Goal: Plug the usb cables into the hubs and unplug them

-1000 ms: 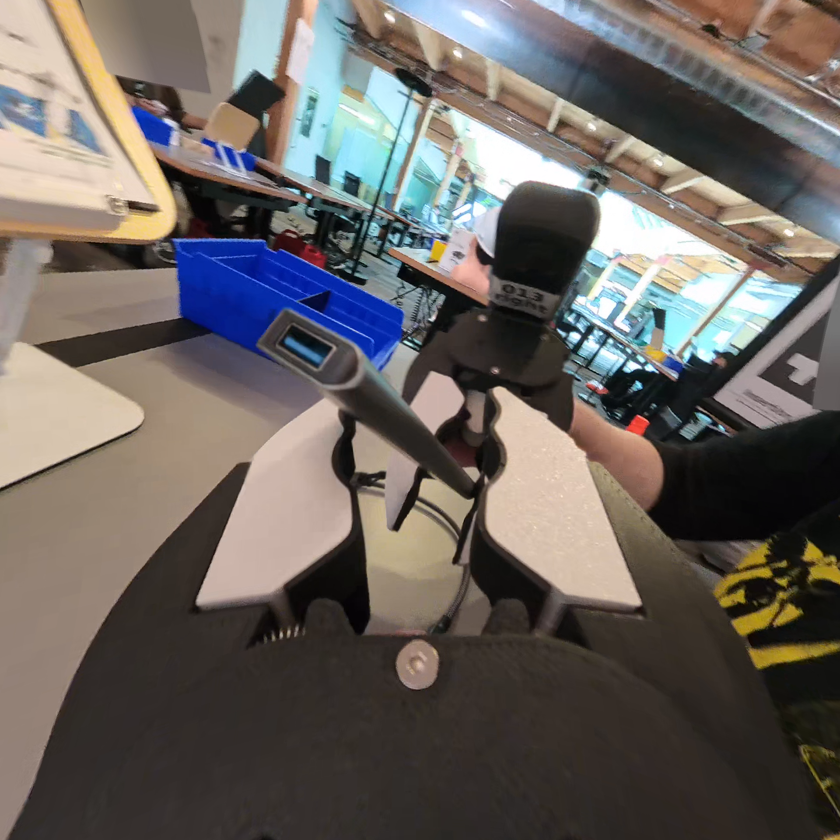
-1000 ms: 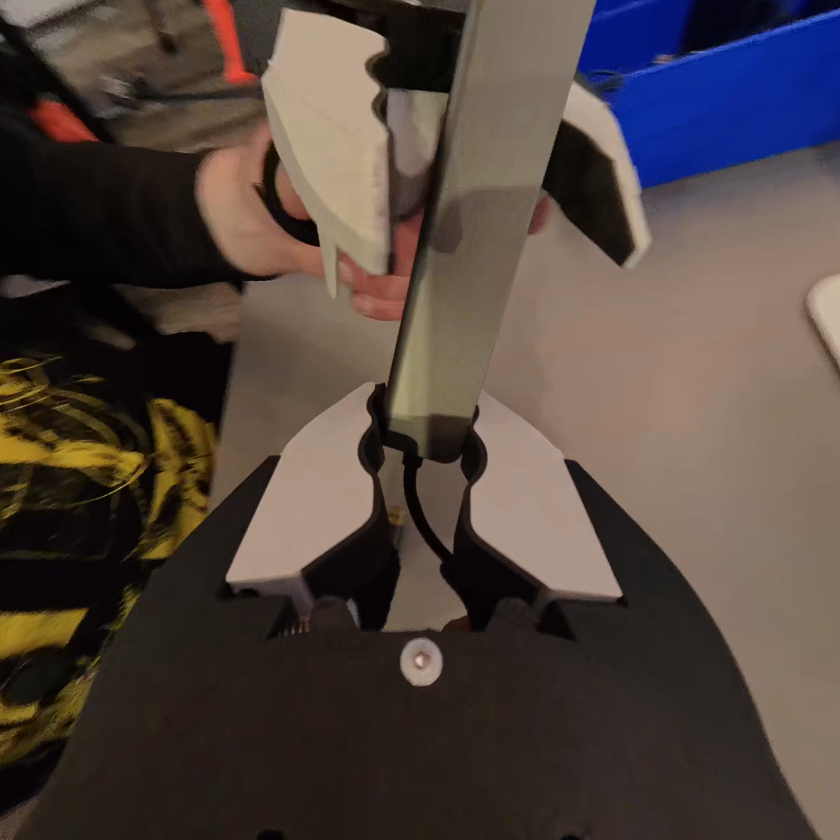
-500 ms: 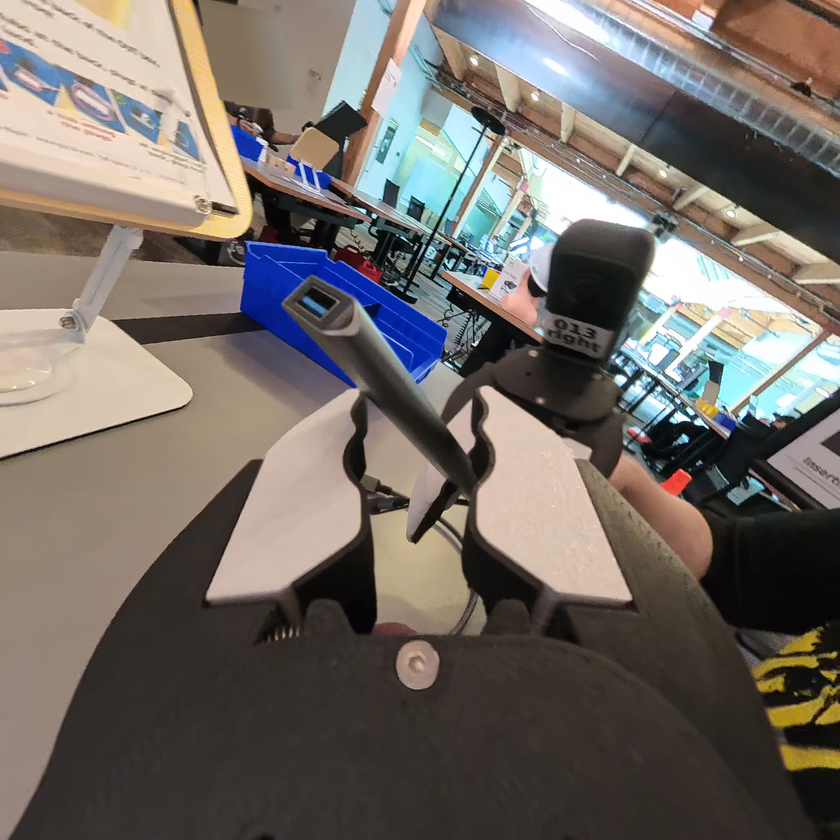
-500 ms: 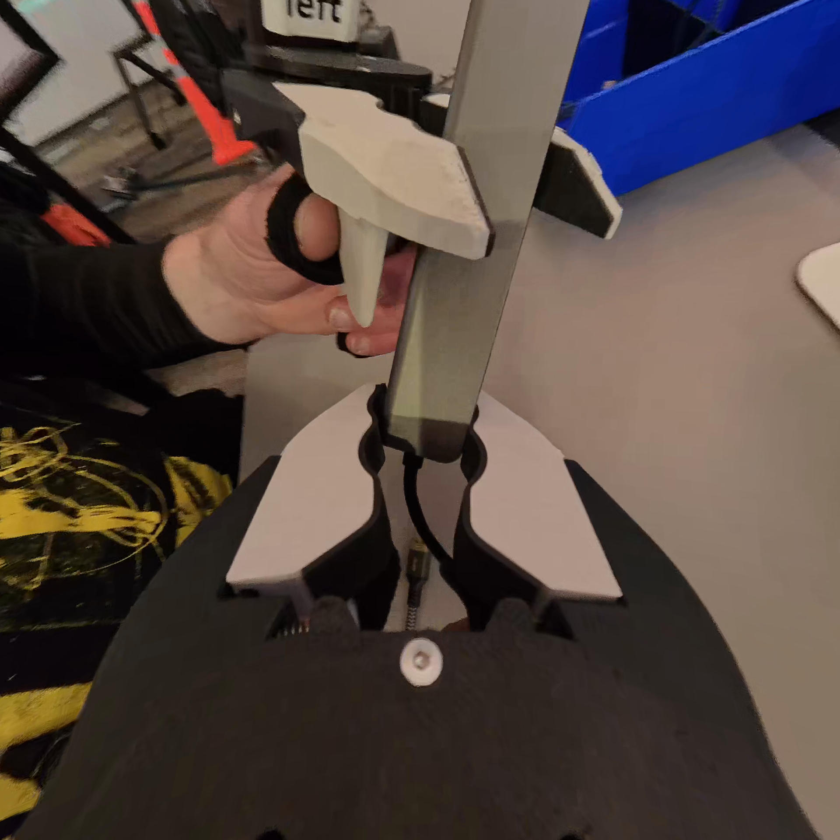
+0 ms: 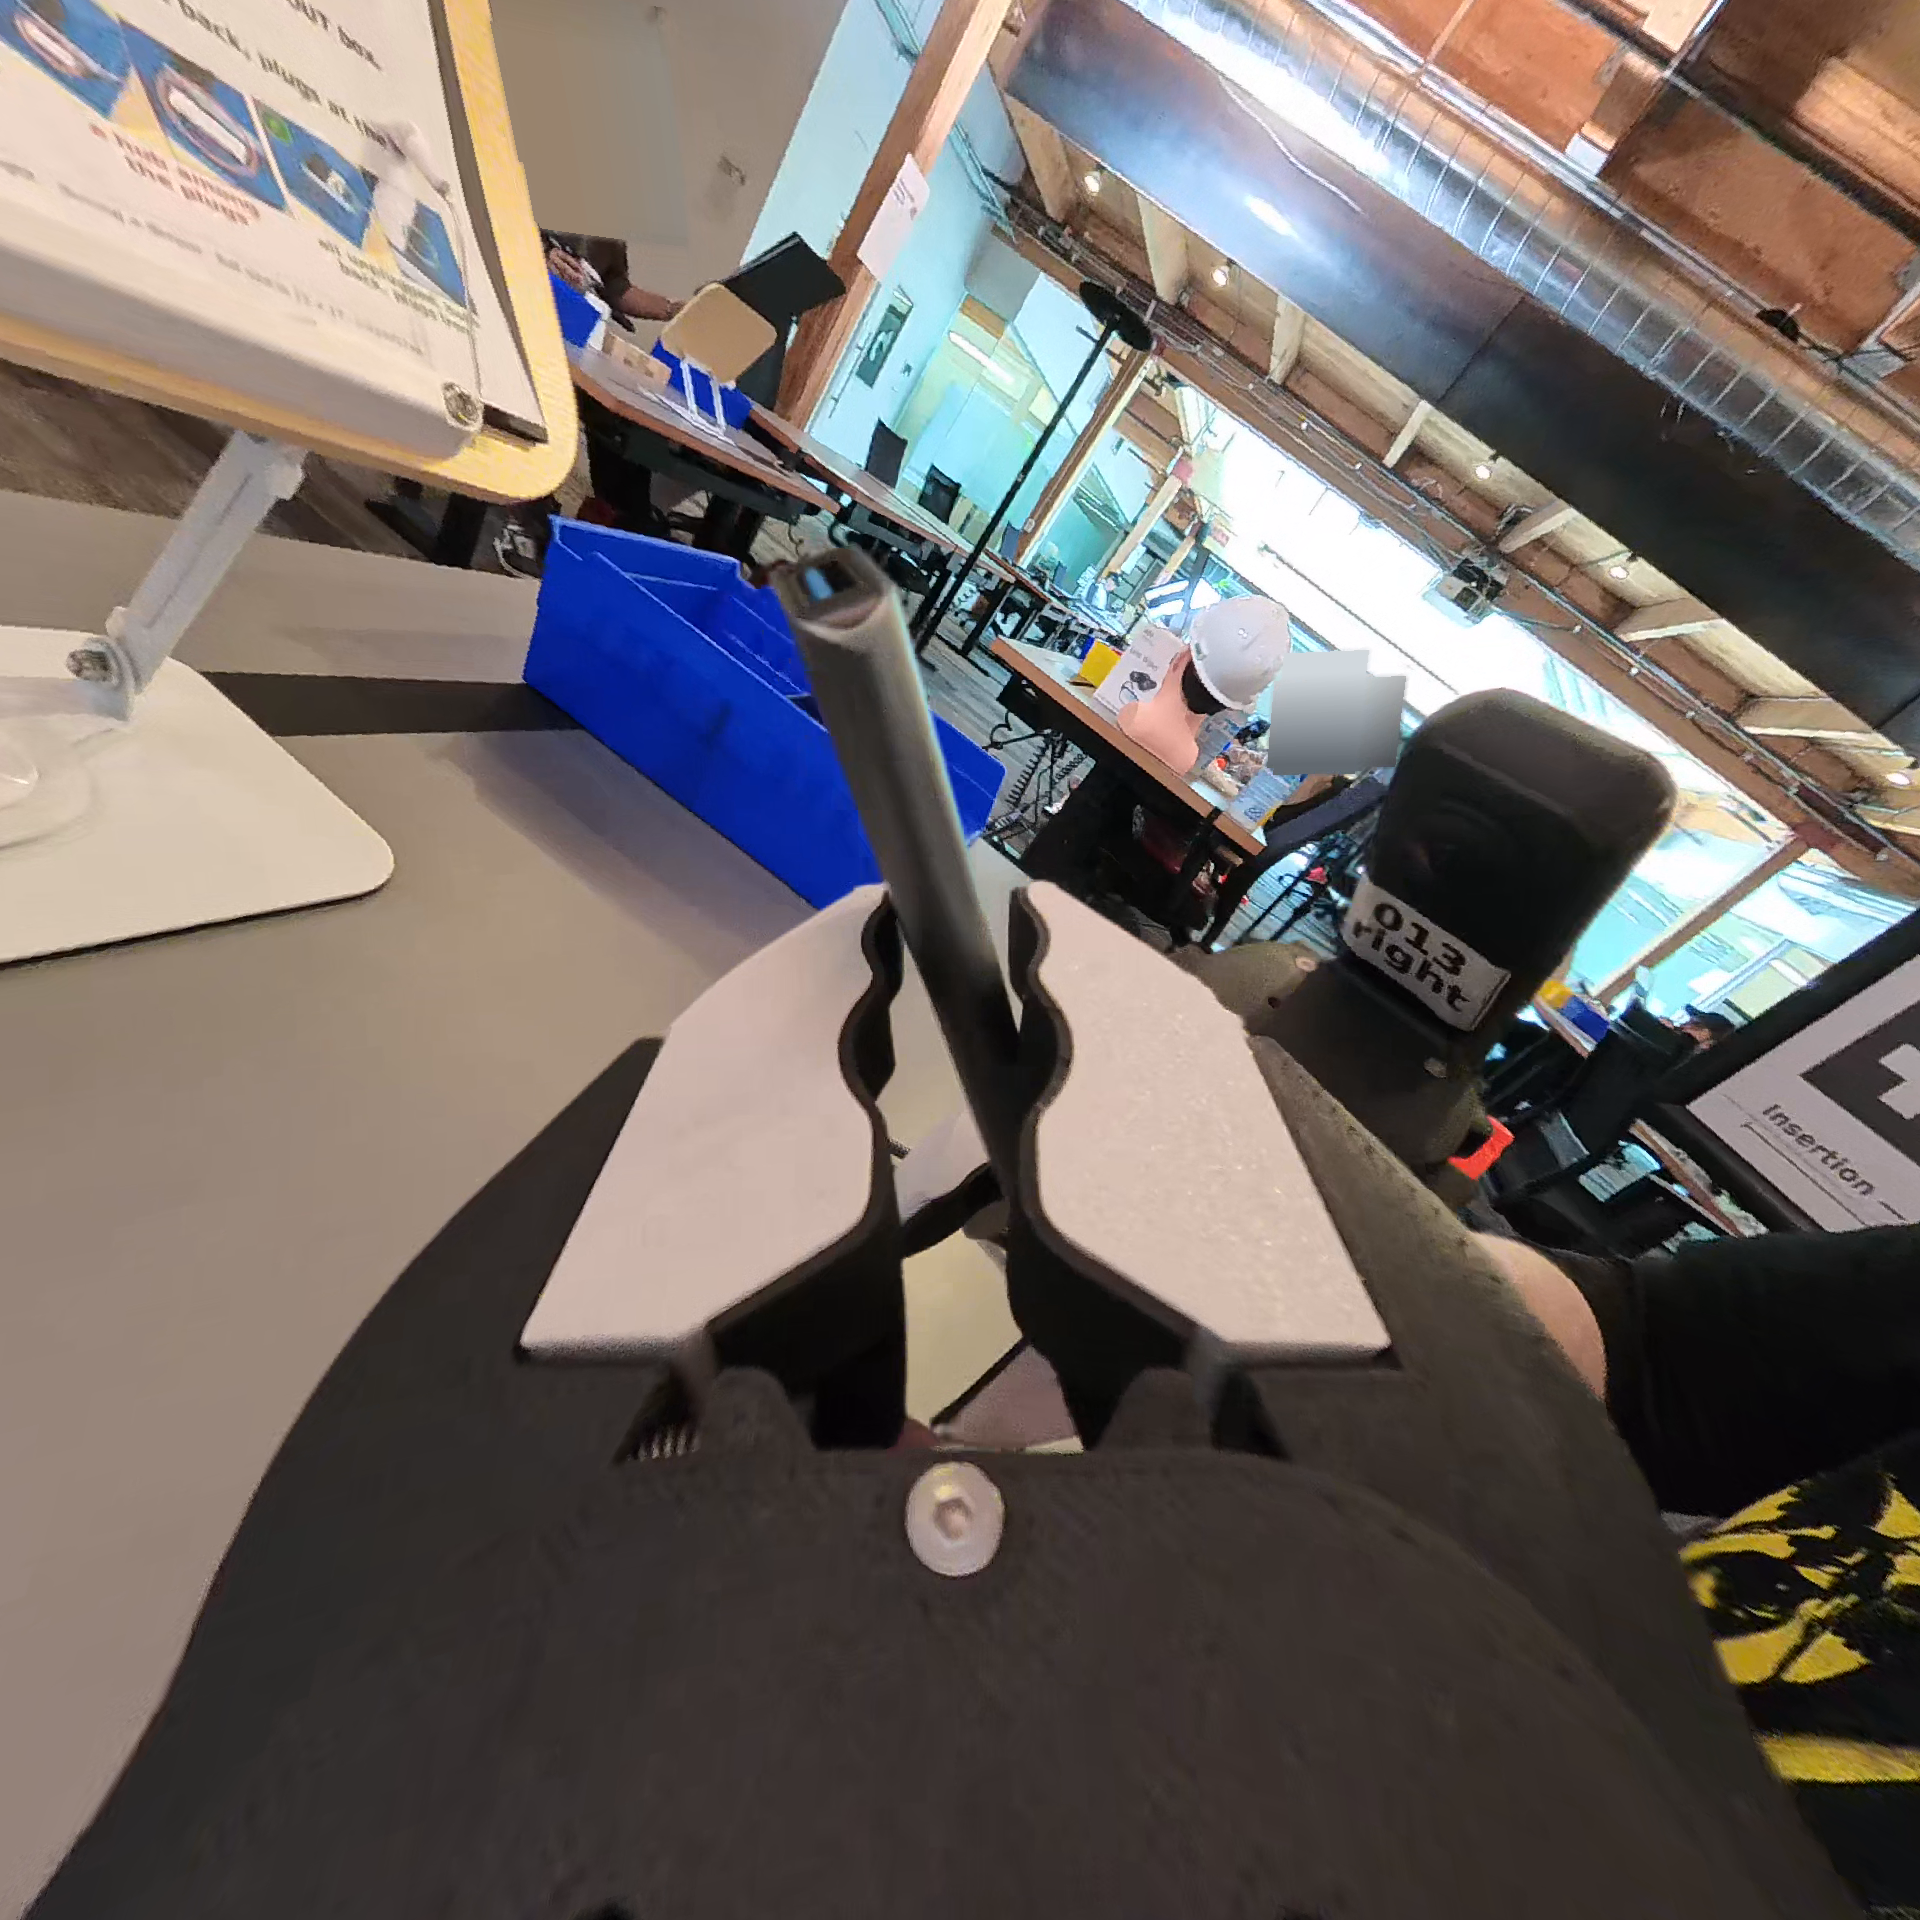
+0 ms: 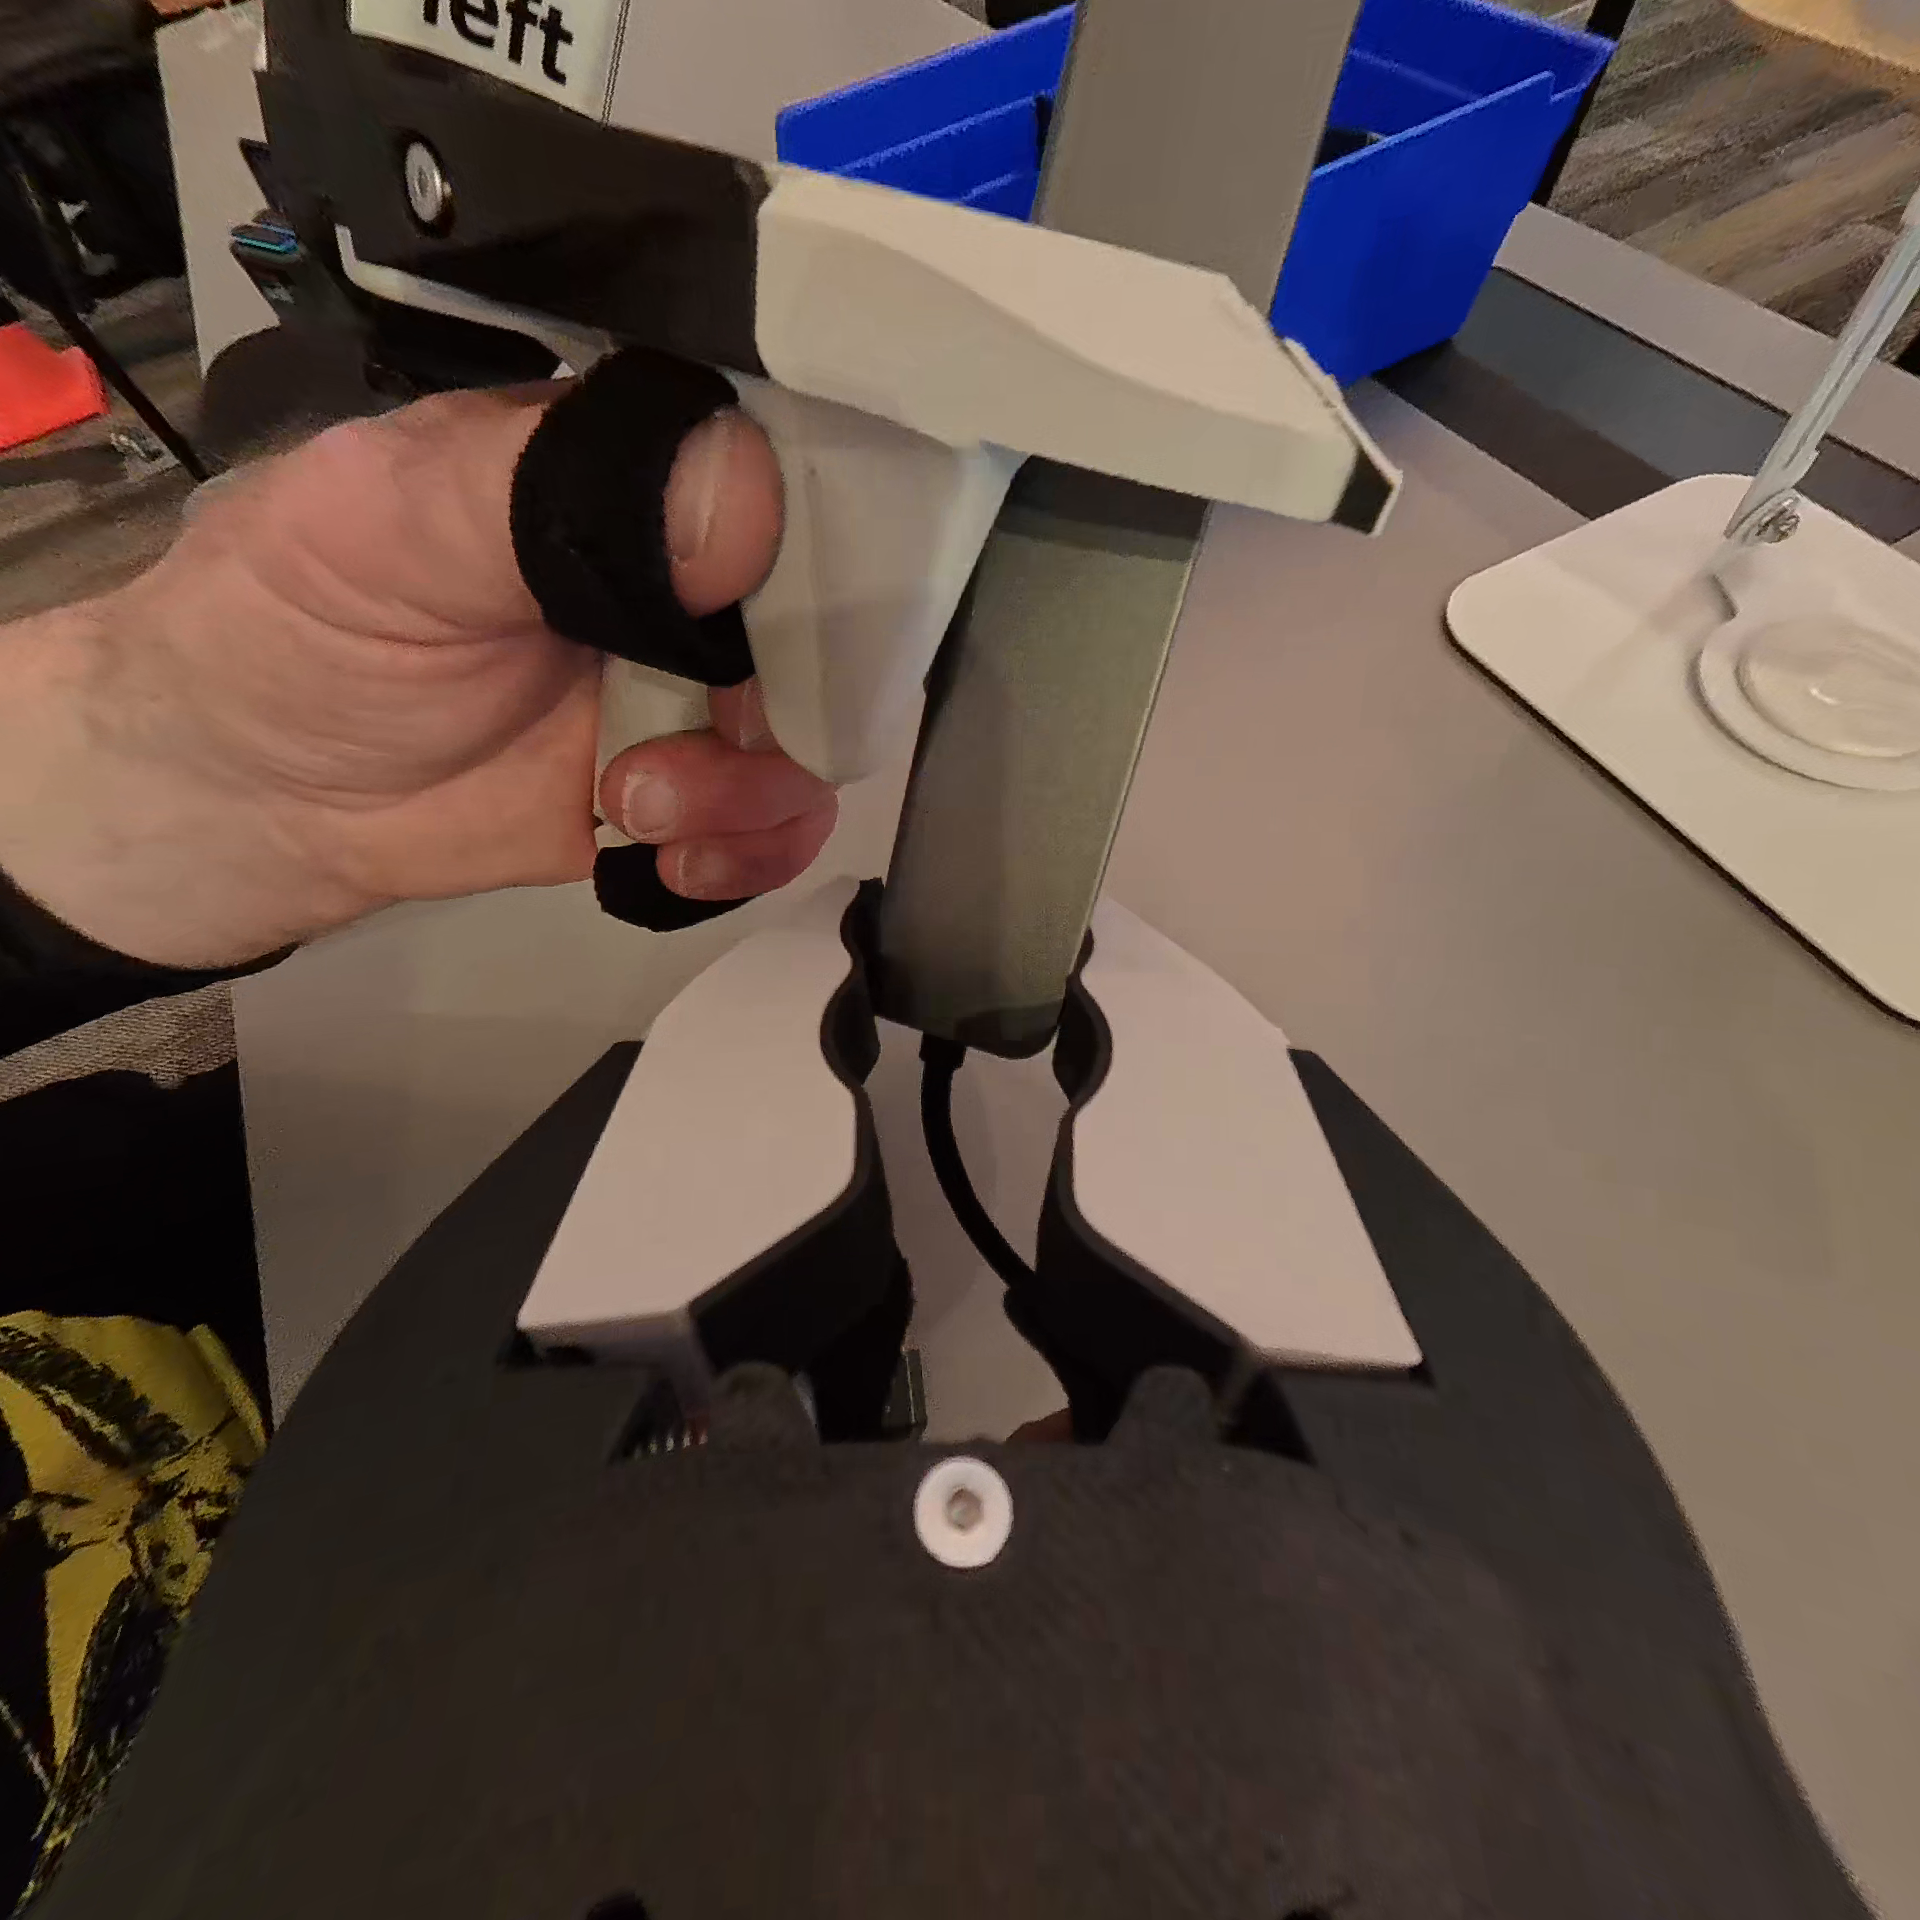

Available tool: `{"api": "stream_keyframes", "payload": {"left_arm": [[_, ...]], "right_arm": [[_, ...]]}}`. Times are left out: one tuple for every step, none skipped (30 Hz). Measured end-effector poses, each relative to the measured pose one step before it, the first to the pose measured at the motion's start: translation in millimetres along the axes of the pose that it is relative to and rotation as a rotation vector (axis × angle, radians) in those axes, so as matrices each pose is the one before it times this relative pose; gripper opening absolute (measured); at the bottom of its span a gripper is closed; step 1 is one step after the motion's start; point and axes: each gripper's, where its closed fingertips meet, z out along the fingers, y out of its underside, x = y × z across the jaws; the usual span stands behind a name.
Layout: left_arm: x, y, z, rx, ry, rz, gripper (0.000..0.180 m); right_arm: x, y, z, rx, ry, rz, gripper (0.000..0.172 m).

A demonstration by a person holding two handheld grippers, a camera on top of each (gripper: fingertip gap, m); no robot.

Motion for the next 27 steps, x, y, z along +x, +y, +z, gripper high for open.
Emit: {"api": "stream_keyframes", "payload": {"left_arm": [[-0.06, 0.90, -0.25, -0.0067, 0.0042, -0.0037, 0.016], [1.95, 0.66, -0.32, -0.0071, 0.0211, -0.0021, 0.012], [3.68, 1.87, 0.48, -0.0187, 0.0317, -0.0072, 0.012], [1.45, 1.15, 0.45, -0.0147, 0.0080, 0.0065, 0.011], [2.40, 0.58, 0.27, -0.0146, 0.0111, 0.0128, 0.011], [2.21, -0.76, 0.07, -0.0099, 0.0106, 0.0051, 0.011], [-0.44, -0.96, -0.42, -0.0089, -0.0056, 0.0094, 0.011], [0.01, -0.47, -0.53, -0.0121, 0.0008, 0.0084, 0.011], [2.73, 0.11, -0.13, -0.0158, 0.0222, 0.0006, 0.011], [4.55, 0.59, 0.75, -0.0198, 0.0369, -0.0098, 0.011], [4.23, 5.15, 2.07, -0.0510, 0.0367, -0.0097, 0.011], [3.95, 5.45, 2.82, -0.0483, 0.0321, 0.0025, 0.011], [4.25, 0.10, 2.19, -0.0074, 0.0299, -0.0009, 0.011], [3.14, -1.17, 1.86, 0.0007, 0.0198, -0.0019, 0.011], [3.22, -0.75, 1.78, -0.0026, 0.0164, 0.0129, 0.011], [0.78, -1.46, 1.05, 0.0001, 0.0004, 0.0130, 0.011], [-1.43, -2.26, -0.21, 0.0063, -0.0049, -0.0004, 0.011], [-0.65, -3.32, -1.41, 0.0210, 0.0050, -0.0027, 0.011], [-0.49, -1.54, -1.40, 0.0176, 0.0056, -0.0016, 0.017], [-1.47, 1.00, -0.63, 0.0045, -0.0037, -0.0080, 0.021], [-0.76, 1.58, 0.15, 0.0074, -0.0018, -0.0042, 0.022], [-0.46, 1.16, 0.93, 0.0135, -0.0004, -0.0031, 0.024], [-1.06, 1.50, 0.94, 0.0100, -0.0019, -0.0058, 0.022], [-0.96, 3.07, 0.71, -0.0059, 0.0019, -0.0074, 0.012], [-0.27, 2.87, 0.85, -0.0059, 0.0078, -0.0004, 0.012], [0.11, 1.48, 0.77, 0.0009, 0.0112, -0.0093, 0.012], [0.32, 0.40, 0.39, 0.0056, 0.0051, -0.0067, 0.011]], "right_arm": [[-0.43, 1.18, 1.19, 0.0019, 0.0085, -0.0033, 0.030], [-1.04, 0.83, 0.81, 0.0029, 0.0008, -0.0086, 0.028], [-2.46, 1.26, 0.79, -0.0040, -0.0147, -0.0058, 0.029], [-2.89, 0.86, 0.22, -0.0027, -0.0246, 0.0013, 0.033], [-2.04, -0.59, -1.05, 0.0095, -0.0231, -0.0009, 0.036], [-1.50, -0.98, -1.99, 0.0144, -0.0211, -0.0069, 0.036], [-1.54, -0.23, -2.27, 0.0068, -0.0263, -0.0001, 0.037], [-2.28, 0.75, -2.28, -0.0035, -0.0421, 0.0119, 0.039], [-4.01, -0.17, -2.92, 0.0007, -0.0646, 0.0163, 0.042], [-3.85, -2.46, -3.83, 0.0191, -0.0701, 0.0221, 0.042], [-2.87, -4.30, -4.38, 0.0325, -0.0668, 0.0336, 0.039], [-2.98, -4.84, -4.01, 0.0311, -0.0637, 0.0369, 0.033], [-1.45, -2.53, -3.05, 0.0135, -0.0459, 0.0217, 0.028], [0.08, -0.62, -2.14, 0.0036, -0.0321, 0.0057, 0.016], [0.13, -0.65, -1.62, 0.0098, -0.0316, 0.0123, 0.014], [0.57, -1.23, -1.26, 0.0208, -0.0272, 0.0238, 0.011], [0.57, -2.27, -0.82, 0.0337, -0.0173, 0.0240, 0.010], [0.46, -3.12, -0.72, 0.0420, -0.0101, 0.0233, 0.010], [-1.45, -3.94, -0.86, 0.0460, -0.0216, 0.0252, 0.010], [-1.32, -4.73, -1.43, 0.0496, -0.0253, 0.0319, 0.010], [0.73, -4.89, -2.03, 0.0501, -0.0134, 0.0324, 0.010], [1.22, -2.93, -1.20, 0.0365, -0.0102, 0.0267, 0.010], [-0.53, 0.66, 0.73, 0.0143, -0.0212, 0.0214, 0.010], [-1.04, 3.35, 2.20, -0.0022, -0.0183, 0.0139, 0.010], [-0.32, 3.34, 2.50, -0.0043, -0.0023, 0.0009, 0.010], [-0.44, 1.79, 1.73, 0.0016, -0.0009, -0.0009, 0.010], [-0.37, 0.59, 0.66, 0.0041, -0.0066, 0.0077, 0.010]]}}
